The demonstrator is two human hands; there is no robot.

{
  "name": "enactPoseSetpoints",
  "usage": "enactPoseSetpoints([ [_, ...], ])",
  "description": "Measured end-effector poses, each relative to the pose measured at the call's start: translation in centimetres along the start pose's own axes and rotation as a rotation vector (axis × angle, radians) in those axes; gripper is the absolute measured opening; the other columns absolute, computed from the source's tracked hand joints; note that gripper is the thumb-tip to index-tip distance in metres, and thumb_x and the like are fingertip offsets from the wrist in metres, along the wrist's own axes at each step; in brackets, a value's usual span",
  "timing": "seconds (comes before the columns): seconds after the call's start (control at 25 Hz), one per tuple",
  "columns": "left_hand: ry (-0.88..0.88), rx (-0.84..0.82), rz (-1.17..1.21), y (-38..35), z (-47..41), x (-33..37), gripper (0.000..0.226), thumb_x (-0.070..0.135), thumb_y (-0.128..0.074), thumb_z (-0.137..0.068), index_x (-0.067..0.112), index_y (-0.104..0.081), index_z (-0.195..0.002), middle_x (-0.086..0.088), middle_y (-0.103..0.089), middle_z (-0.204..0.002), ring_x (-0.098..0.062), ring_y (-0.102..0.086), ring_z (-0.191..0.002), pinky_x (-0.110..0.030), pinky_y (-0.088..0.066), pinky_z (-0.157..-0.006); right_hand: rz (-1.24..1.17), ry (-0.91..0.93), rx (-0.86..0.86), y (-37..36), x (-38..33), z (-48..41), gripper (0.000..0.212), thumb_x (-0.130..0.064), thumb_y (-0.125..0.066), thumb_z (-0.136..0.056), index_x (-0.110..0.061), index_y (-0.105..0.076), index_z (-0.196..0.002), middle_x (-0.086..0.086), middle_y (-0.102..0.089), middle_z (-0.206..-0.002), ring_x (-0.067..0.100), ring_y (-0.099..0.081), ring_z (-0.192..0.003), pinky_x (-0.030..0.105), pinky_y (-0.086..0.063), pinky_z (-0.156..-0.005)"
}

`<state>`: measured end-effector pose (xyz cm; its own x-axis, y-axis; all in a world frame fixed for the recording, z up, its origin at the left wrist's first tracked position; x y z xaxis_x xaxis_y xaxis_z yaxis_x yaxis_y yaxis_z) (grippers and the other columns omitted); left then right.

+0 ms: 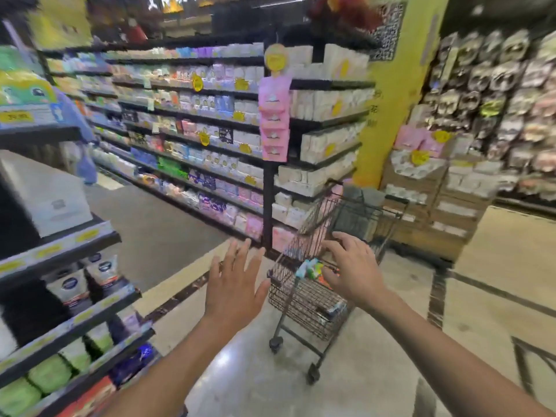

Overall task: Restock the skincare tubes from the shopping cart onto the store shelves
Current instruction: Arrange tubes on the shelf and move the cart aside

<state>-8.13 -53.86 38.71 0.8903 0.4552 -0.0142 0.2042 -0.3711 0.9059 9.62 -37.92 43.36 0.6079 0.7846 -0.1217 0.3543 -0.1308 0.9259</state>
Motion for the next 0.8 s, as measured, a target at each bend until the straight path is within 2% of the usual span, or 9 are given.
enactPoseSetpoints([
  [0.16,-0.104,-0.038,0.050,-2.7,-3.7,11.6,0.069,0.058,-0.040,-0.094,0.026,-0.038,-0.155,-0.010,-0.032,-0.166,-0.034,-0.027,-0.154,-0.062,-0.031,-0.117,0.018,-0.112,0.012,1.1,11.6,2.9,0.055,-0.046,-0.063,-0.089,-0.032,-0.051,-0.141,0.000,-0.041,-0.154,0.023,-0.035,-0.143,0.045,-0.030,-0.119],
  [0.32,-0.194,-0.123,0.079,-6.3,-6.2,20.5,0.070,0.059,-0.035,-0.093,0.028,-0.040,-0.155,-0.010,-0.036,-0.163,-0.033,-0.030,-0.153,-0.062,-0.032,-0.117,0.016,-0.241,0.005,1.5,20.7,5.5,0.055,-0.044,-0.062,-0.090,-0.034,-0.049,-0.142,-0.001,-0.037,-0.157,0.024,-0.035,-0.144,0.046,-0.028,-0.119],
  [0.44,-0.253,-0.163,0.092,-9.0,-8.5,25.4,0.068,0.059,-0.033,-0.094,0.028,-0.040,-0.154,-0.009,-0.037,-0.163,-0.033,-0.031,-0.153,-0.063,-0.035,-0.115,0.036,-0.308,0.006,1.3,26.2,6.2,0.054,-0.044,-0.061,-0.089,-0.038,-0.047,-0.141,-0.003,-0.037,-0.157,0.023,-0.034,-0.144,0.046,-0.025,-0.119],
  [0.6,-0.334,-0.196,0.112,-12.7,-12.2,30.3,0.065,0.058,-0.040,-0.094,0.026,-0.046,-0.151,-0.009,-0.041,-0.161,-0.034,-0.035,-0.151,-0.062,-0.034,-0.116,0.057,-0.379,-0.038,-1.0,32.4,5.9,0.056,-0.049,-0.058,-0.088,-0.038,-0.045,-0.141,-0.003,-0.034,-0.158,0.024,-0.030,-0.146,0.047,-0.023,-0.122],
  [0.72,-0.387,-0.246,0.141,-16.9,-16.1,33.7,0.065,0.057,-0.037,-0.094,0.024,-0.052,-0.149,-0.011,-0.046,-0.158,-0.034,-0.038,-0.149,-0.061,-0.028,-0.118,0.095,-0.442,-0.069,-3.1,37.0,4.4,0.057,-0.051,-0.056,-0.087,-0.038,-0.045,-0.141,-0.003,-0.035,-0.158,0.023,-0.030,-0.146,0.045,-0.026,-0.120],
  [0.8,-0.422,-0.295,0.134,-20.2,-18.5,35.7,0.066,0.056,-0.036,-0.093,0.024,-0.053,-0.148,-0.012,-0.048,-0.157,-0.035,-0.040,-0.148,-0.061,-0.032,-0.116,0.102,-0.484,-0.096,-4.9,39.9,3.2,0.059,-0.052,-0.055,-0.085,-0.038,-0.045,-0.141,-0.002,-0.037,-0.157,0.023,-0.032,-0.145,0.045,-0.028,-0.119],
])
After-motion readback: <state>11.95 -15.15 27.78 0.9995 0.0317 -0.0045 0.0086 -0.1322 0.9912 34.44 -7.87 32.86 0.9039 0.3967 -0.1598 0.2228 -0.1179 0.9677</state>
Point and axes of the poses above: each hand's wrist, its own z-axis away from the middle knuckle, its own y-axis out of the back of the hand, x = y × z, the point moved 9 cm from there along -z, towards the middle knuckle
